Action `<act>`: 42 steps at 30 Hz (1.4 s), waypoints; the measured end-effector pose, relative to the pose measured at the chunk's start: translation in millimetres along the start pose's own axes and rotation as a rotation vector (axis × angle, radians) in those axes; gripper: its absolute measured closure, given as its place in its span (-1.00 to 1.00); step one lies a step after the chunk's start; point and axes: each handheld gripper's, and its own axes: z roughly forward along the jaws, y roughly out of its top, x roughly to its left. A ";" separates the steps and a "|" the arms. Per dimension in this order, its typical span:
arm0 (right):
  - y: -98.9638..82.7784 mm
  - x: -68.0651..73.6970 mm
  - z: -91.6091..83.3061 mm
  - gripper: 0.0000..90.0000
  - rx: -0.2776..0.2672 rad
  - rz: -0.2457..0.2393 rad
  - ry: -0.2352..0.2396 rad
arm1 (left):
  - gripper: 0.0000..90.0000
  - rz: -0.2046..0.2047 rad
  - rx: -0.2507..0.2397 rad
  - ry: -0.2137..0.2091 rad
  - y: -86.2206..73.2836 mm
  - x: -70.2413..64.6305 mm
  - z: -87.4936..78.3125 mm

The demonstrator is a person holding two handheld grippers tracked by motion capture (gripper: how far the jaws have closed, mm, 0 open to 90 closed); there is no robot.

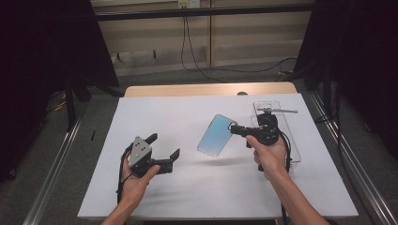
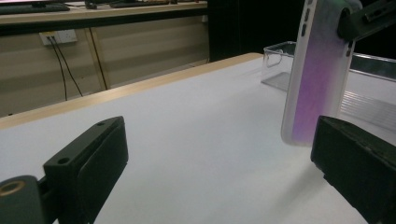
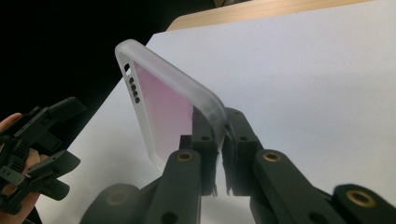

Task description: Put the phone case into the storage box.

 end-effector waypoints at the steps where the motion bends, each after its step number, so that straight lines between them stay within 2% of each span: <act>1: 0.2 -0.6 -1.1 0.87 -0.002 0.001 -0.002 | -0.91 -0.003 0.002 -0.001 -1.5 1.3 -2.1; 3: 0.6 -1.7 -3.1 0.87 -0.006 0.001 -0.012 | -0.91 -0.012 -0.002 0.000 -4.6 3.7 -6.4; 6: 1.7 -4.0 -6.3 0.87 -0.013 0.004 -0.017 | -0.92 -0.003 0.001 -0.002 -8.1 7.9 -12.7; 8: 1.9 -5.1 -8.1 0.87 -0.018 -0.004 -0.030 | -0.93 -0.025 -0.010 -0.001 -11.1 9.2 -17.2; 12: 2.8 -7.5 -11.3 0.87 -0.026 -0.008 -0.040 | -0.92 -0.034 -0.017 0.010 -13.6 10.8 -22.4; 16: 3.3 -10.0 -13.7 0.87 -0.034 -0.002 -0.044 | -0.92 -0.044 -0.004 0.010 -16.8 11.2 -26.2; 19: 3.7 -11.0 -15.9 0.87 -0.037 -0.007 -0.049 | -0.94 -0.034 0.008 0.009 -20.1 12.1 -31.2; 23: 4.4 -11.9 -18.6 0.87 -0.042 -0.012 -0.054 | -0.94 -0.057 0.007 0.026 -24.9 13.4 -40.9; 27: 5.0 -13.4 -21.3 0.87 -0.054 -0.019 -0.058 | -0.94 -0.035 -0.004 0.047 -25.8 13.6 -50.4; 30: 5.9 -15.3 -23.9 0.87 -0.065 -0.018 -0.057 | -0.95 -0.041 -0.010 0.046 -26.0 15.0 -53.5; 33: 6.7 -16.9 -27.2 0.87 -0.074 -0.019 -0.059 | -0.95 -0.019 -0.004 0.053 -28.9 17.9 -58.8; 36: 8.0 -18.4 -30.2 0.87 -0.084 -0.023 -0.061 | -0.95 -0.074 -0.015 0.042 -33.5 21.6 -66.6; 37: 8.8 -19.0 -31.0 0.87 -0.085 -0.024 -0.063 | -0.95 -0.074 -0.022 0.044 -32.7 21.6 -67.5; 40: 10.6 -20.3 -33.2 0.87 -0.096 -0.032 -0.072 | -0.95 0.005 -0.037 0.069 -29.7 22.0 -68.5; 42: 11.6 -21.0 -35.6 0.87 -0.102 -0.038 -0.077 | -0.96 -0.057 -0.045 0.027 -31.7 24.0 -67.7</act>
